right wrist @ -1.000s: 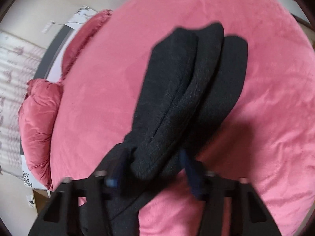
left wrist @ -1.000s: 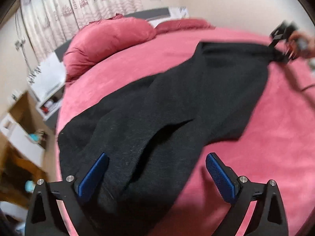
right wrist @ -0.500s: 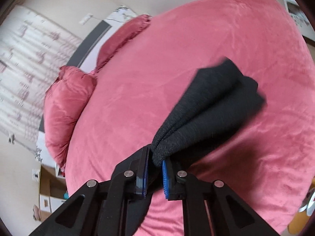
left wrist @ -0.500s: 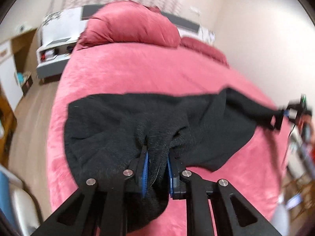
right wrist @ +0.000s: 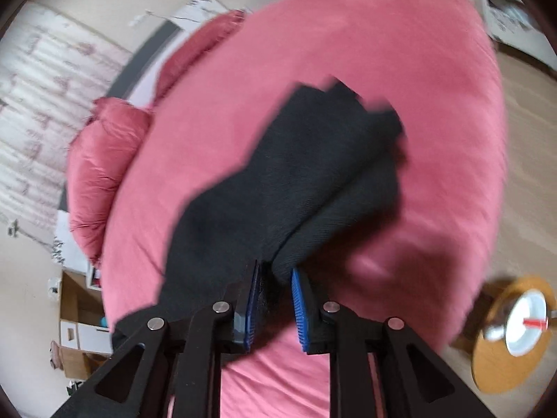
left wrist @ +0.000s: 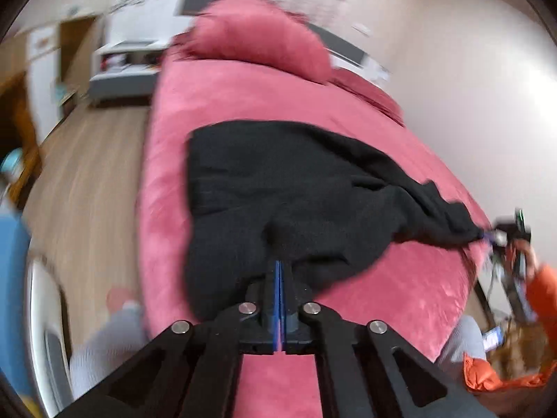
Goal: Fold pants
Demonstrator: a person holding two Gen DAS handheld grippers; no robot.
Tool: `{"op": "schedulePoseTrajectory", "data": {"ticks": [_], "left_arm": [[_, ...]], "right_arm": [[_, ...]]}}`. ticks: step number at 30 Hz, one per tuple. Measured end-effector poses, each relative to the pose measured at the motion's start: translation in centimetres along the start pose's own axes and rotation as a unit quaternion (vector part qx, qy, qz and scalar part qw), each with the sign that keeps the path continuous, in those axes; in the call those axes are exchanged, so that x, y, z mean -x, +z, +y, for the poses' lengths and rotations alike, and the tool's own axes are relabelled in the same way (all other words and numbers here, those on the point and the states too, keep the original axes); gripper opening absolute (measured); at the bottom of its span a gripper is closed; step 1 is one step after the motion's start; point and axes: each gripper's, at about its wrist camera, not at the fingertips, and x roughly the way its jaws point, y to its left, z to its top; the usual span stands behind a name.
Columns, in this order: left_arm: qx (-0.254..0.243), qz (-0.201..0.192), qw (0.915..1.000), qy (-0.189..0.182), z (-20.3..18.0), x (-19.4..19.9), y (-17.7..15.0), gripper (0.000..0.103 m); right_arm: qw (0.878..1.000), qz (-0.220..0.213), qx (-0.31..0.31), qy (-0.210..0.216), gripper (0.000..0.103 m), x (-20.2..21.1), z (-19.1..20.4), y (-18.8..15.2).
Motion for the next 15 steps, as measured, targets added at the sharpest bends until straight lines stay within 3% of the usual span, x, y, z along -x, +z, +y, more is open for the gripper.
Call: {"op": "schedulePoseTrajectory", "data": {"ticks": [3, 6, 8, 10, 12, 15], "left_arm": [[0.050, 0.019, 0.9986, 0.001, 2.6, 0.7, -2.1, 0.000], [0.053, 0.025, 0.9981, 0.016, 2.4, 1.0, -2.6, 0.006], [0.042, 0.033, 0.9984, 0.016, 1.5, 0.4, -2.5, 0.026], [0.049, 0.037, 0.9980, 0.013, 1.0, -0.9, -2.1, 0.082], [0.065, 0.030, 0.9974, 0.008, 1.3, -2.4, -1.6, 0.088], [0.099, 0.070, 0.9922, 0.027, 1.7, -7.0, -0.8, 0.088]], "right_arm": [[0.999, 0.013, -0.044, 0.006, 0.032, -0.2, -3.8, -2.6], [0.998, 0.015, -0.059, 0.009, 0.036, 0.2, -5.7, -4.2], [0.998, 0.012, -0.058, 0.007, 0.037, 0.2, -5.4, -4.5], [0.998, 0.008, -0.059, 0.021, 0.039, 0.3, -5.1, -5.0], [0.997, 0.003, -0.060, 0.047, 0.040, 0.6, -4.5, -4.8], [0.997, -0.005, -0.058, 0.049, 0.040, 0.4, -3.9, -4.0]]}}
